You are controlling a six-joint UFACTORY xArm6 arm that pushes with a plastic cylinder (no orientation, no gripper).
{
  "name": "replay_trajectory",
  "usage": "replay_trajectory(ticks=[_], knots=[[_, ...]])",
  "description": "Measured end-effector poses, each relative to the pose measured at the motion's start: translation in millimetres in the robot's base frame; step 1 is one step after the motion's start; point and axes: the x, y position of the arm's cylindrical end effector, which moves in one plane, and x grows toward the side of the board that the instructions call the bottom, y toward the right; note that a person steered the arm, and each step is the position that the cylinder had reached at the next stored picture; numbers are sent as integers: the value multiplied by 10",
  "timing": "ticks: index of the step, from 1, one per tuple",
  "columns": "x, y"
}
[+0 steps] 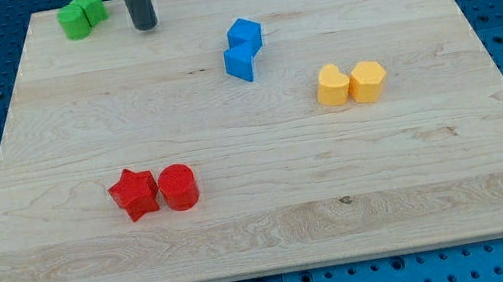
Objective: Push red circle slightly up
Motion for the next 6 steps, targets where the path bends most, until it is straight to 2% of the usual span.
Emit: replay_trajectory(ticks=[1,2,3,5,6], knots=[[392,78],[612,77],[612,77],[1030,389],[1382,569]])
